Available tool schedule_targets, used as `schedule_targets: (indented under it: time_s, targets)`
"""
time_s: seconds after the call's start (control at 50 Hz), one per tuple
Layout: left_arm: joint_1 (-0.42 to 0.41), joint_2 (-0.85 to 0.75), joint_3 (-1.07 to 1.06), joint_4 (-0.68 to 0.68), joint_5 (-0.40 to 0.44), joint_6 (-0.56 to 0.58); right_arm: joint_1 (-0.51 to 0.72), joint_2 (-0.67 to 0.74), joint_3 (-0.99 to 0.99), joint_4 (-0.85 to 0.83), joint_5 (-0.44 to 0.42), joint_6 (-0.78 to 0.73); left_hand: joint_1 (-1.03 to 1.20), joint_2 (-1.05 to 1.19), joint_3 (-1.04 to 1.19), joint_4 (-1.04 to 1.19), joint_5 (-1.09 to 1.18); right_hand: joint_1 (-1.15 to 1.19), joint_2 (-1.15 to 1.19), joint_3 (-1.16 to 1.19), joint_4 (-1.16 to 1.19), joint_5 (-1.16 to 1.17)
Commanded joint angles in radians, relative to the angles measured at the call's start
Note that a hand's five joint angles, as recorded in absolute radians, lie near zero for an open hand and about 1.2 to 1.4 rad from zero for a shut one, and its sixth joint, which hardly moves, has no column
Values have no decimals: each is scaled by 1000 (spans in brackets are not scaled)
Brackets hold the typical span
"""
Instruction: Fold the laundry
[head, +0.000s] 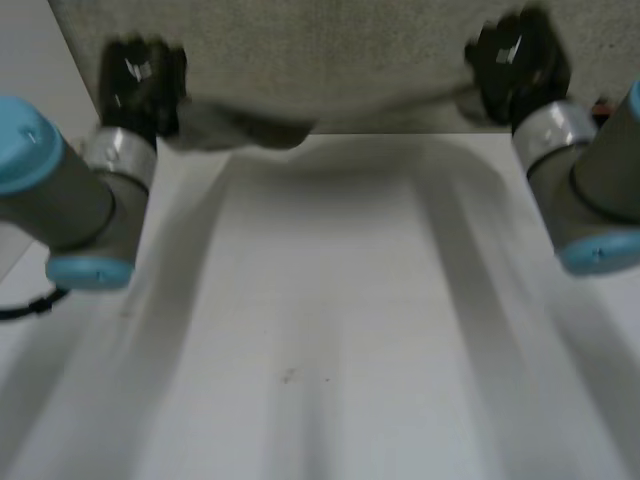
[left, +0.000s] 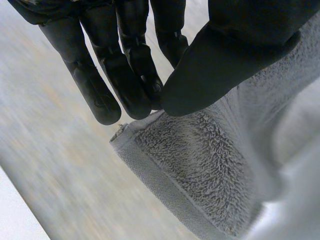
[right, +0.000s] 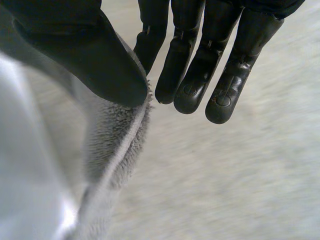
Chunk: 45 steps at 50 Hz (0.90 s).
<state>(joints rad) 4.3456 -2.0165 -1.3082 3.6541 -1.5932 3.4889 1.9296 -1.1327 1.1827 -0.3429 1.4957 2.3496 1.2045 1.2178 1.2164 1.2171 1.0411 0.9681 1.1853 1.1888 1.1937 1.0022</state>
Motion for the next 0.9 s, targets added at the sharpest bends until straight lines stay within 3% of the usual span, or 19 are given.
schedule_targets:
  time_s: [0.02,0.16,0.3,0.32,0.34,0.36,0.38,0.42,0.48,0.72,0.9]
  targets:
    - [-1,-67,-294,70,53,18,-1,92,248,64,-43,92,192,178,180,179,181,428,211,207,203,220]
    - [3,-62,-390,67,56,44,-12,123,308,148,-57,232,192,178,180,179,181,428,211,207,203,220]
    - [25,73,-445,66,47,47,-32,90,314,248,-115,448,192,178,180,179,181,428,211,207,203,220]
    - [25,73,-445,66,47,47,-34,68,317,266,-129,486,192,178,180,179,181,269,52,49,44,61]
    - [38,96,-451,66,45,45,-34,68,318,266,-129,487,192,178,180,179,181,268,51,47,42,59]
    - [52,119,-456,66,44,44,-41,48,324,280,-141,522,192,178,180,179,181,58,-159,-162,-167,-150]
    - [52,119,-456,66,44,44,-41,48,324,280,-141,522,192,178,180,179,181,56,-161,-164,-169,-152]
    - [69,165,-462,63,44,39,-73,18,350,292,-153,580,192,178,180,179,181,-414,-631,-635,-640,-623]
    - [78,215,-482,61,42,36,-101,-11,373,294,-155,626,192,178,180,179,181,-495,-712,-716,-721,-704]
    - [108,242,-522,61,47,30,-143,-82,502,289,-147,700,192,178,180,179,181,-525,-742,-746,-751,-734]
    - [114,234,-520,60,47,24,-126,-53,572,128,-118,787,192,178,180,179,181,-499,-716,-719,-724,-707]
